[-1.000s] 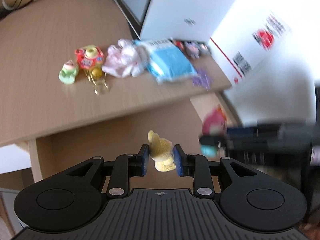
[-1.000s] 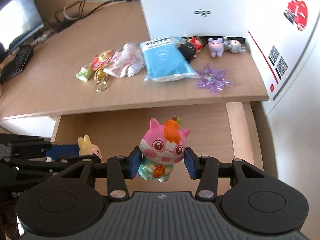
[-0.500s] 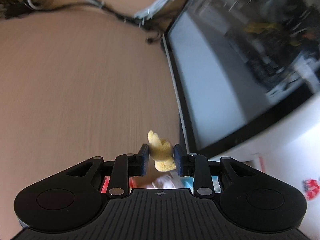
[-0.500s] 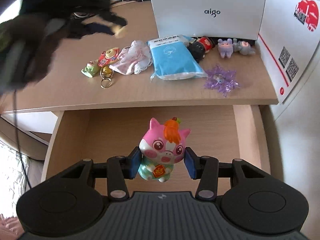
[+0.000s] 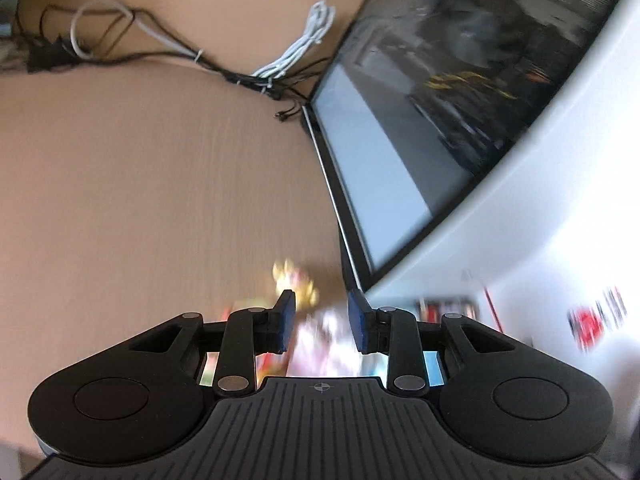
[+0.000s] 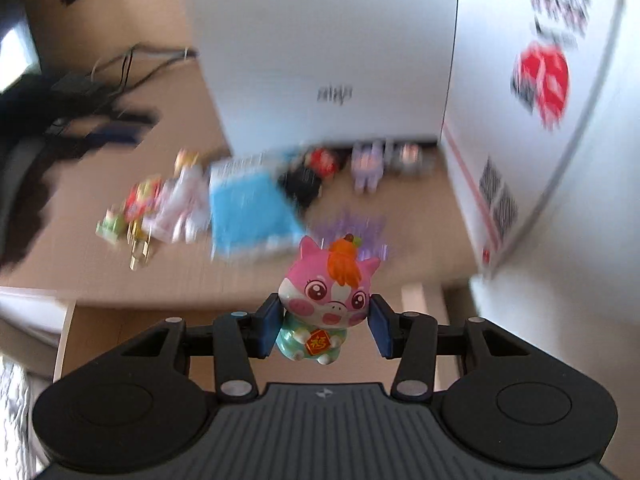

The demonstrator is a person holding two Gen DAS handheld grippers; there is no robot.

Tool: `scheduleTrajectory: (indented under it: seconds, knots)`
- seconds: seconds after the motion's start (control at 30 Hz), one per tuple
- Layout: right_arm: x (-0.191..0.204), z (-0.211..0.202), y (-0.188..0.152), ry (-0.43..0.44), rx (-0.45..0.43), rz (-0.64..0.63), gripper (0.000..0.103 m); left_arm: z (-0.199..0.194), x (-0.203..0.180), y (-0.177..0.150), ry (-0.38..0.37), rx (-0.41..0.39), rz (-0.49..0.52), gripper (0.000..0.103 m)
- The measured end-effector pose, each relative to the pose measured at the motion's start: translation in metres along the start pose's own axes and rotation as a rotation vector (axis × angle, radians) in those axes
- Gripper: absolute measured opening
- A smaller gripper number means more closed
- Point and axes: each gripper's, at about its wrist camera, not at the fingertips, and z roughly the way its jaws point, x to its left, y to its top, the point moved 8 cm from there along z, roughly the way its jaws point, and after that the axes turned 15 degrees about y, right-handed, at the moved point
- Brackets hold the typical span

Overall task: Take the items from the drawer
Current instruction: 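Carry the yellow bunny and pink cat figure onto the desk and open both tools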

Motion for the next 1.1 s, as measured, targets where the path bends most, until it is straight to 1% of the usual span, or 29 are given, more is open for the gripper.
scheduleTrajectory:
  seconds: [0.17,0.27,0.33,0.37,0.43,0.47,0.5,0.53,0.6,0.7,0.8,0.9,1.0,1.1]
  knots:
    - [0.001,0.02,0.042,-0.024,-0.081,-0.077,0.046,-0.037,0.021,-0.052,0.023,0.021,0.039,0.031]
    - [0.0,0.036,0.058,-0.006,-0.105,-0.079,0.046,-0.051,0.029,-0.082,0.045,0.041,0.065,0.031]
    - [0.001,0.045,0.065,0.023,-0.106,-0.074,0.047,-0.055,0.029,-0.104,0.042,0.069,0.099,0.031]
    - [0.002,0.05,0.066,0.032,-0.1,-0.073,0.049,-0.059,0.028,-0.117,0.039,0.086,0.121,0.031]
    - [0.004,0.055,0.066,0.035,-0.089,-0.082,0.051,-0.06,0.027,-0.135,0.034,0.113,0.151,0.031]
    - [0.005,0.055,0.065,0.032,-0.086,-0.086,0.052,-0.063,0.028,-0.145,0.033,0.126,0.158,0.031]
    - [0.007,0.055,0.064,0.028,-0.086,-0.088,0.056,-0.063,0.029,-0.151,0.035,0.138,0.158,0.031]
    - [0.01,0.053,0.061,0.031,-0.083,-0.089,0.057,-0.064,0.031,-0.157,0.039,0.149,0.156,0.031]
    - [0.015,0.048,0.054,0.038,-0.068,-0.087,0.057,-0.064,0.035,-0.166,0.056,0.168,0.16,0.031]
    - [0.024,0.034,0.036,0.011,-0.05,-0.082,0.058,-0.061,0.037,-0.173,0.062,0.184,0.174,0.031]
    - [0.032,0.018,0.009,0.016,-0.03,-0.03,0.064,-0.054,0.032,-0.178,0.025,0.187,0.165,0.031]
    - [0.043,0.004,-0.023,0.0,-0.002,-0.002,0.064,-0.055,0.023,-0.186,-0.003,0.171,0.175,0.031]
    - [0.052,-0.014,-0.053,0.013,0.022,0.019,0.065,-0.061,0.015,-0.196,-0.026,0.169,0.157,0.031]
    - [0.057,-0.032,-0.078,0.022,0.028,0.031,0.065,-0.073,0.01,-0.208,-0.019,0.16,0.153,0.031]
